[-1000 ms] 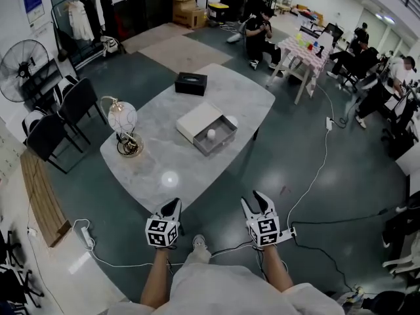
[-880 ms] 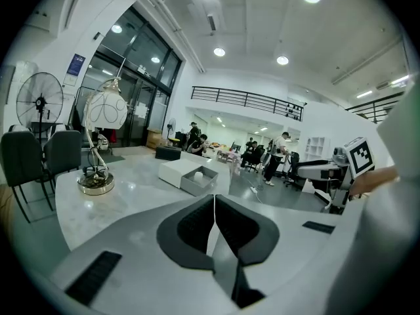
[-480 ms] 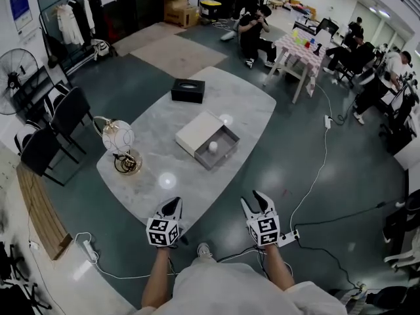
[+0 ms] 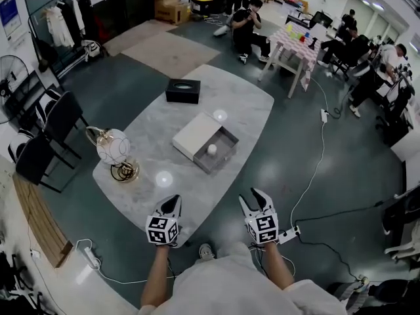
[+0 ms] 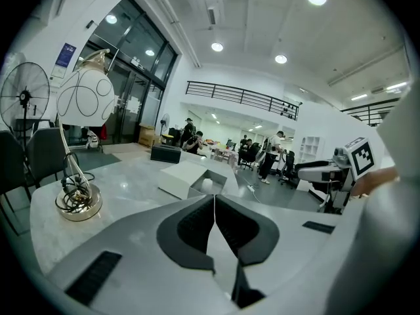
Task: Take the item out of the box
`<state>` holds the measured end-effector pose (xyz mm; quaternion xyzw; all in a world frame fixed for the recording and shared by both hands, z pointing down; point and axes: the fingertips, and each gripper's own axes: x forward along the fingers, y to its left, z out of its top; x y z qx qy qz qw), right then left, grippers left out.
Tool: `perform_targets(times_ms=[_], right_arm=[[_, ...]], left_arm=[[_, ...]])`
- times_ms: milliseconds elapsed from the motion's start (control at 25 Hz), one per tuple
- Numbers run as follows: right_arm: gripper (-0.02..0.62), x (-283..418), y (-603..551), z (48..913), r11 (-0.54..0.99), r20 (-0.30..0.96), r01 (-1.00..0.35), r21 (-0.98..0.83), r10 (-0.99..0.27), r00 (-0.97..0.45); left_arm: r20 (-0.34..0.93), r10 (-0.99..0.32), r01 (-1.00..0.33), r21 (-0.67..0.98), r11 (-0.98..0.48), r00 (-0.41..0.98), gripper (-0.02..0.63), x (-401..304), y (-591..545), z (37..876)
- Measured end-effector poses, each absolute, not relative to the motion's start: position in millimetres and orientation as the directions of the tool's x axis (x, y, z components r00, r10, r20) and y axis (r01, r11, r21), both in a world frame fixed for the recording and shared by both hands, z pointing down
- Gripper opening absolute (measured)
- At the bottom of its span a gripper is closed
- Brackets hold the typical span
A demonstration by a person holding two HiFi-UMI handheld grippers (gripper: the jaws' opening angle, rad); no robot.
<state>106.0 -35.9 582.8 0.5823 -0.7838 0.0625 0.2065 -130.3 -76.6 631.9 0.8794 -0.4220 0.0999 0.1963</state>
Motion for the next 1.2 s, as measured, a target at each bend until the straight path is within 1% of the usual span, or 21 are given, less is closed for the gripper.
perform_targets(times_ms=[560, 920, 1200], right_arm=[[0.189, 109, -54, 593, 0.316, 0.401, -0.939, 0.134, -0.884, -0.24], [0.19, 115, -99, 597, 0.345, 0.396, -0.932, 0.11, -0.876, -0.277], [0.192, 124, -142, 603, 0.389, 0.412, -0.916, 0.092, -0.853, -0.321]], left_arm=[[0.353, -0.698, -0.782, 0.253, -0.57, 0.623, 0.018, -124, -97, 639], [0.379, -0.707, -0.801, 0.236, -0.55, 0.597, 0.018, -119, -132, 638], [0.409, -0.724, -0.831, 0.229, -0.507, 0.555, 0.018, -114, -165, 641]])
